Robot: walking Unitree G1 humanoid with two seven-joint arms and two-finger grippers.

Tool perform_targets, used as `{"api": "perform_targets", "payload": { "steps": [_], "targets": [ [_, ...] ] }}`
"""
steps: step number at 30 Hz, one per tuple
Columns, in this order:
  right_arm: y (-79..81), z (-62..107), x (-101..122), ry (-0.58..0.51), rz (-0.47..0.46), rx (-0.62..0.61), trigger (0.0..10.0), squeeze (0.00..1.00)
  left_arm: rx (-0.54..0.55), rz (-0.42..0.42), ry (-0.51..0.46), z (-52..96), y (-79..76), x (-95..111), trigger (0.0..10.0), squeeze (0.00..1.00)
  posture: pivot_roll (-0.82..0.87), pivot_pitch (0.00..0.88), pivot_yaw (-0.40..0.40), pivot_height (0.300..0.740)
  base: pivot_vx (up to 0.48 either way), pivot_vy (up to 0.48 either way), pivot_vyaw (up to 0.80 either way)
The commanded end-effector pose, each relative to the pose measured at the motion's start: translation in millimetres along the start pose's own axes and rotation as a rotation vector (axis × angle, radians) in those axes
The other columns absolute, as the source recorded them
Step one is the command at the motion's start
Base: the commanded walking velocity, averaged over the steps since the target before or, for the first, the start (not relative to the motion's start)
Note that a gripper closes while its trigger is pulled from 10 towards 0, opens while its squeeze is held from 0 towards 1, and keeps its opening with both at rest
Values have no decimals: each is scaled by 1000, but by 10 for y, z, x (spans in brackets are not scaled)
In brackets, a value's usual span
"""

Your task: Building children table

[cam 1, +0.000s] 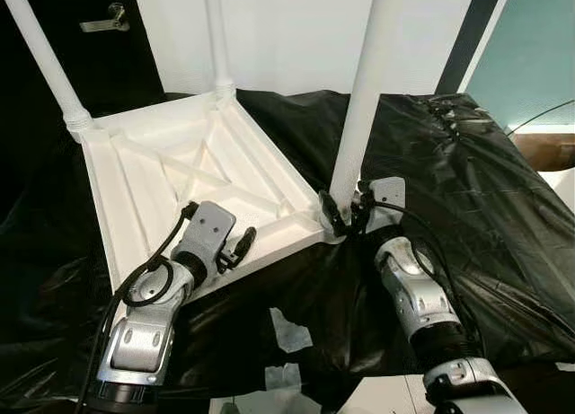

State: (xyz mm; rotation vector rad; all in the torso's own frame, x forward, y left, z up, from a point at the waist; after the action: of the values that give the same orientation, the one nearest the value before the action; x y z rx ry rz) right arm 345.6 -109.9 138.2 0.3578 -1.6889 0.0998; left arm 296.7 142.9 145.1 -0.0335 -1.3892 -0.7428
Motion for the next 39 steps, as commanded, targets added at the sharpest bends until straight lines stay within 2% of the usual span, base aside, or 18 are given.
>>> {"api": "perform_targets", "payload": {
  "steps": [1, 2, 6, 9, 11, 15, 16, 19, 22, 25, 26, 27, 32, 36, 39],
  "targets": [
    [-94, 44, 11, -5, 0, -47, 10000, 0, -22, -8, 40, -21, -31, -57, 10000, 0, 120, 11, -39, 740, 0, 0, 0],
    [-75, 81, 3, 1, -4, -46, 10000, 0, -65, -5, 75, -31, -73, -80, 10000, 0, 120, 11, -39, 740, 0, 0, 0],
    [-68, 88, 9, 3, -9, -48, 10000, 0, -68, -16, 112, -70, -52, -90, 10000, 0, 116, 19, -37, 740, 0, 0, 0],
    [-61, 84, 43, -5, -9, -48, 10000, 0, -66, -43, 157, -143, 2, -72, 10000, 0, 113, 24, -32, 740, 0, 0, 0],
    [-65, 91, 57, -7, -9, -53, 10000, 0, -24, -62, 209, -213, 98, -78, 10000, 0, 115, 26, -31, 740, 0, 0, 0],
    [-63, 100, 58, -7, -8, -53, 10000, 0, -15, -58, 230, -233, 129, -88, 10000, 0, 112, 29, -27, 740, 0, 0, 0],
    [-63, 120, 60, -7, -8, -56, 10000, 0, -20, -55, 282, -258, 177, -113, 10000, 0, 109, 33, -17, 740, 0, 0, 0],
    [-70, 134, 66, -6, -7, -61, 10000, 0, -36, -52, 318, -264, 205, -127, 10000, 0, 103, 34, -8, 740, 0, 0, 0],
    [-96, 143, 77, -7, -3, -73, 10000, 0, -68, -26, 307, -259, 221, -86, 10000, 0, 98, 36, -3, 740, 0, 0, 0],
    [-130, 155, 83, -7, 0, -88, 10000, 0, -104, 58, 246, -255, 226, 32, 10000, 0, 91, 36, 8, 740, 0, 0, 0],
    [-130, 155, 83, -7, 0, -88, 10000, 0, -104, 58, 246, -255, 226, 32, 10000, 0, 91, 36, 8, 740, 0, 0, 0],
    [-145, 171, 77, -6, 0, -97, 10000, 0, -129, 120, 164, -258, 218, 172, 10000, 0, 89, 36, 12, 740, 0, 0, 0],
    [-108, 199, 44, -2, 1, -91, 10000, 0, -139, 123, 88, -247, 197, 273, 10000, 0, 92, 36, 11, 740, 0, 0, 0],
    [-73, 229, 12, 3, 22, -69, 10000, 0, -160, 113, 95, -232, 135, 238, 10000, 0, 97, 37, 8, 740, 0, 0, 0],
    [-82, 324, -86, 28, 68, -34, 10000, 0, -204, 115, 115, -191, 21, 171, 10000, 0, 103, 39, 7, 740, 0, 0, 0]
  ]
}}
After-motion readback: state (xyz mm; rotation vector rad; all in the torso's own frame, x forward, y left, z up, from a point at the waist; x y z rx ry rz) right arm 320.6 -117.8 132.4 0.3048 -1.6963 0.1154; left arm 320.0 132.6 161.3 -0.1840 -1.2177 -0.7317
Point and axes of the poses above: a point about 5 cm out from each wrist's last joint towards the gripper, its own z axis pointing back from the gripper into the wrist, its own x axis along the axis of the wrist's last joint, y = z × x, the point moved 2 cm from there along -z, pointing out of the wrist towards the gripper, and after that the axes turned 5 degrees about -z, right-handed, at the moved point
